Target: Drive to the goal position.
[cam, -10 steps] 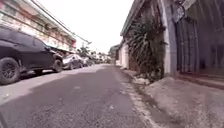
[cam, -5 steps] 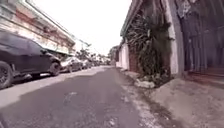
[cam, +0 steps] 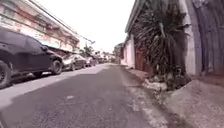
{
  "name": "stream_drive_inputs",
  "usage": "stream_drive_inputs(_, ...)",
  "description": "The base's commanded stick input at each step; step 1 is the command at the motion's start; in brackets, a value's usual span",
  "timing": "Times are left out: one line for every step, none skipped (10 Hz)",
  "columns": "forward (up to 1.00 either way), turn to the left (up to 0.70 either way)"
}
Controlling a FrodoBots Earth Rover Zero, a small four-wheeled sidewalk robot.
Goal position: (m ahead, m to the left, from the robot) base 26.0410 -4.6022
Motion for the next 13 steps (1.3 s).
stream_drive_inputs(0.70,0.00)
stream_drive_inputs(0.70,0.00)
stream_drive_inputs(0.70,0.00)
stream_drive_inputs(0.70,0.00)
stream_drive_inputs(0.70,0.00)
stream_drive_inputs(0.70,0.00)
stream_drive_inputs(0.70,0.00)
stream_drive_inputs(0.70,0.00)
stream_drive_inputs(0.70,0.00)
stream_drive_inputs(0.70,0.00)
stream_drive_inputs(0.70,0.00)
stream_drive_inputs(0.70,0.00)
stream_drive_inputs(0.70,0.00)
